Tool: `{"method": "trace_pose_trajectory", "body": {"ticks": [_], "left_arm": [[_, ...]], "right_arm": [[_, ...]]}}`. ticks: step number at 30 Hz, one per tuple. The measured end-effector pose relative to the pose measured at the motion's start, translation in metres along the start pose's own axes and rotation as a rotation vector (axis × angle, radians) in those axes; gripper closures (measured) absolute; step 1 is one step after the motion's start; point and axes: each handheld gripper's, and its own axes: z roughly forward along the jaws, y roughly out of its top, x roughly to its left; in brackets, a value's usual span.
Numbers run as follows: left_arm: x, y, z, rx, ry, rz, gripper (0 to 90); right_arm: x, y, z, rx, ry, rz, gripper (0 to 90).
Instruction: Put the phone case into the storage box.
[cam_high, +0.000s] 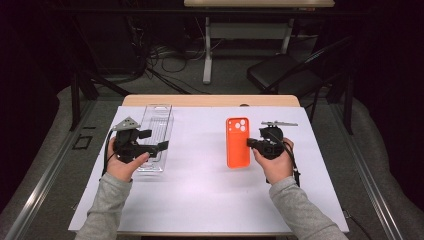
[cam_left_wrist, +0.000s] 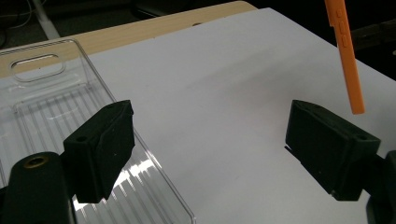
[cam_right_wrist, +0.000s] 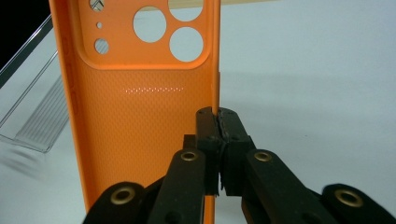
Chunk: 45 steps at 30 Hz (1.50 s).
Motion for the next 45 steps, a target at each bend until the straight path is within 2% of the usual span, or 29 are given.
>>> {"method": "trace_pose_trajectory", "body": {"ticks": [4,10,16,19,24,30,39,45], "left_arm": [[-0.002,0.0,0.002,0.0,-0.001,0.001,15.9],[-0.005,0.0,0.004,0.003,-0.009,0.015,16.0],[-0.009,0.0,0.008,0.004,-0.009,0.023,16.1],[-0.01,-0.001,0.009,0.003,-0.01,0.026,16.1],[-0.014,-0.002,0.013,-0.002,-0.012,0.027,16.1],[-0.017,-0.002,0.016,-0.004,-0.018,0.031,16.1],[-0.025,-0.003,0.018,-0.03,-0.025,0.033,16.1],[-0.032,-0.003,0.021,-0.05,-0.027,0.051,17.3]], "right_arm": [[0.0,-0.003,-0.002,-0.03,-0.006,-0.004,88.4],[0.004,-0.009,-0.003,-0.079,-0.044,-0.041,88.4],[0.006,-0.014,-0.004,-0.121,-0.052,-0.038,88.4],[0.008,-0.017,-0.004,-0.145,-0.064,-0.052,88.4],[0.012,-0.022,-0.001,-0.152,-0.083,-0.075,88.4],[0.017,-0.026,0.0,-0.186,-0.11,-0.112,88.6],[0.024,-0.03,-0.001,-0.216,-0.119,-0.144,88.8],[0.027,-0.032,-0.002,-0.226,-0.109,-0.149,88.8]]}}
